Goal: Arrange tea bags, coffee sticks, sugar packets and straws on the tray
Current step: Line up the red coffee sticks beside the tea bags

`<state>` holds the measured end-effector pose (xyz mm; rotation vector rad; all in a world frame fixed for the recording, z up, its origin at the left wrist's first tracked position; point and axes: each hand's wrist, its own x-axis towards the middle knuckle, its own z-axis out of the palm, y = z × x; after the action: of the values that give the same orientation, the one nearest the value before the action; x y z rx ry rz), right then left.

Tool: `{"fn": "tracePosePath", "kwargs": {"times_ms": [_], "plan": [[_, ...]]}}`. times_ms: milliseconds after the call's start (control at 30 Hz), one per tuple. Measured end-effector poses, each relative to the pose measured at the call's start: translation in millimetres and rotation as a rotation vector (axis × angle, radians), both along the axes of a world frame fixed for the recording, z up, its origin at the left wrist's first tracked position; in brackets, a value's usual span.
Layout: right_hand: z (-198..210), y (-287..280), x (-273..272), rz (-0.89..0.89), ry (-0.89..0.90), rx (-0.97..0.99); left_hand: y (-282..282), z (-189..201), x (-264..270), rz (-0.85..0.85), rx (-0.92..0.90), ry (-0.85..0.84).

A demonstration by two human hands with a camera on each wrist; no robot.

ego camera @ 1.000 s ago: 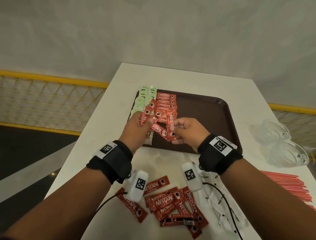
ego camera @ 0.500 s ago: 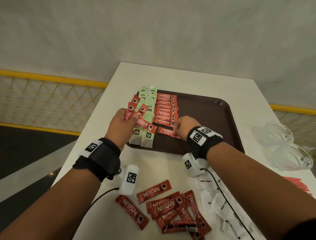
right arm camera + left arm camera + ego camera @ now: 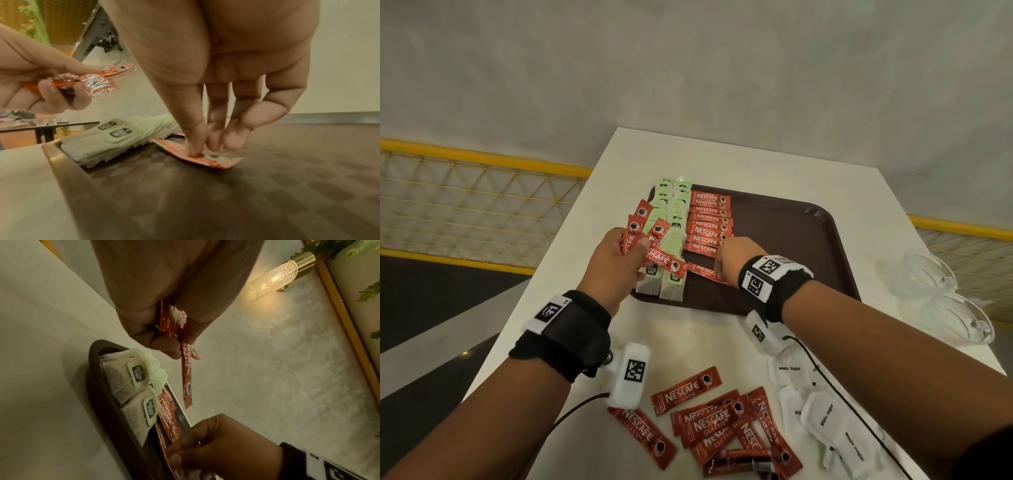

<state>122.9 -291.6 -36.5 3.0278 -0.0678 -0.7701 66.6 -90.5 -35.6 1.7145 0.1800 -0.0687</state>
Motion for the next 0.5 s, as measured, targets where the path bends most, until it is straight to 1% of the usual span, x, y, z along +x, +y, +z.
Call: {"fn": "tracePosePath", "kwargs": {"times_ms": [133, 233, 400, 500], "plan": [[6, 4, 2, 0.09, 0.015, -0.082, 5, -1, -2, 0.007, -0.006, 0.006], [9, 8, 6, 0.092, -0.008, -0.118, 8, -1, -4, 0.011, -0.02, 0.013], [12, 10, 12, 0.031, -0.05, -0.04, 15, -3, -2, 0.001, -0.023, 0.014], [13, 10, 15, 0.011, -0.048, -0.031, 16, -3, -1, -0.002, -0.01, 0.012]]}}
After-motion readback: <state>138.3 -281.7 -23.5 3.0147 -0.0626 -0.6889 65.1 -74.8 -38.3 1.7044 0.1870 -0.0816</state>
